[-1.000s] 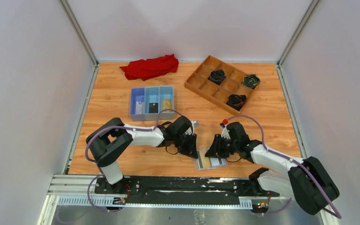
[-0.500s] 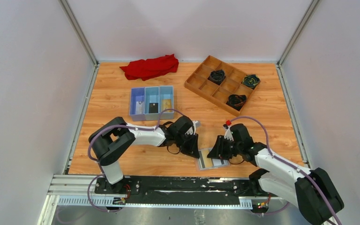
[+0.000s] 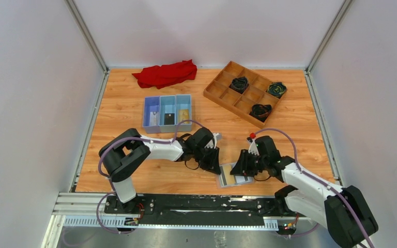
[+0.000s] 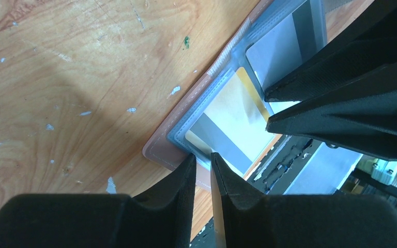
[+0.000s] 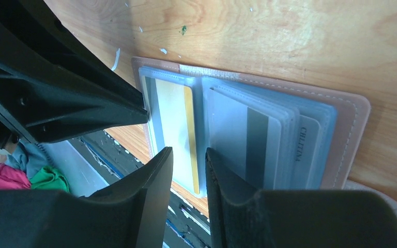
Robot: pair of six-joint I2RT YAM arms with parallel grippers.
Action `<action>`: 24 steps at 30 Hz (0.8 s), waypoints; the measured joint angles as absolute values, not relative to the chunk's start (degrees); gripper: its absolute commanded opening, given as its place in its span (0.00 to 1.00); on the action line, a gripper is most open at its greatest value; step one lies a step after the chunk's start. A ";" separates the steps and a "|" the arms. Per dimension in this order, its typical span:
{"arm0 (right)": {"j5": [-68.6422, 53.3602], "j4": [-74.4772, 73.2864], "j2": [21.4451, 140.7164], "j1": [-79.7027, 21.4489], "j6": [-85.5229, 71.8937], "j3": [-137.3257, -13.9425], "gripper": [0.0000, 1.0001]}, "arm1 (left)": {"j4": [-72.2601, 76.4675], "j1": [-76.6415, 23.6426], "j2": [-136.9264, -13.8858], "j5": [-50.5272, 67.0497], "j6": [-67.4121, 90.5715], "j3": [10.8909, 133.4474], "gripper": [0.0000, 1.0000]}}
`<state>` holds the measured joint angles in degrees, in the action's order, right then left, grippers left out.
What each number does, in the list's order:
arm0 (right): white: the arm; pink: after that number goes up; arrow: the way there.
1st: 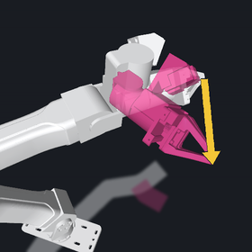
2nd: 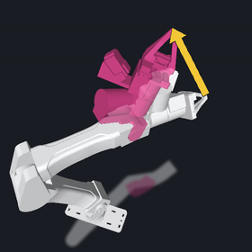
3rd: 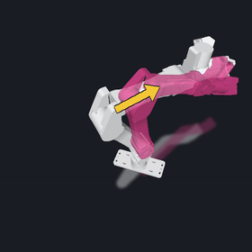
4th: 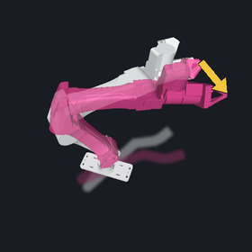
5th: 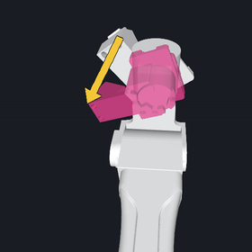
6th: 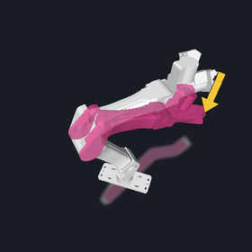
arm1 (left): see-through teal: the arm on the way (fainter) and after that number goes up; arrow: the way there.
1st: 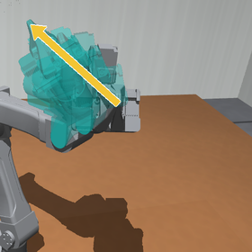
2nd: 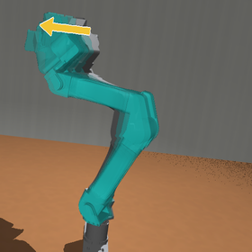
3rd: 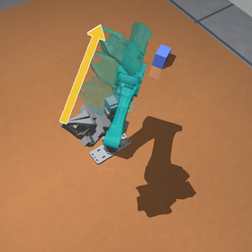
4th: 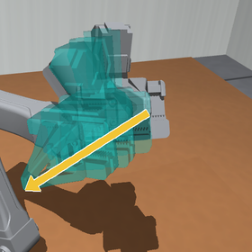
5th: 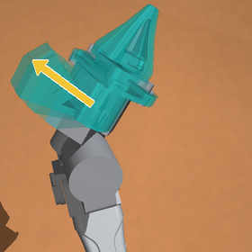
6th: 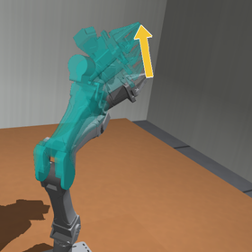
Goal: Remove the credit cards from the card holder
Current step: Remove the credit card from the card holder.
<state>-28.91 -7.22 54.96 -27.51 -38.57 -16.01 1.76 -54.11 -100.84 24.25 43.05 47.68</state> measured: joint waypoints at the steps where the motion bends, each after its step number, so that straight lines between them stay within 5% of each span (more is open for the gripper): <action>1: -29.41 -7.07 55.66 -27.09 -38.33 -16.23 0.34 | 1.76 -54.11 -100.88 24.29 43.03 47.68 0.23; 24: -39.92 3.92 59.90 -19.79 -39.57 -11.09 0.19 | 0.80 -54.15 -101.89 24.82 42.74 49.12 0.23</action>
<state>-39.92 3.92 59.90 -19.79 -39.57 -11.09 0.80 -54.15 -101.89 24.82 42.74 49.12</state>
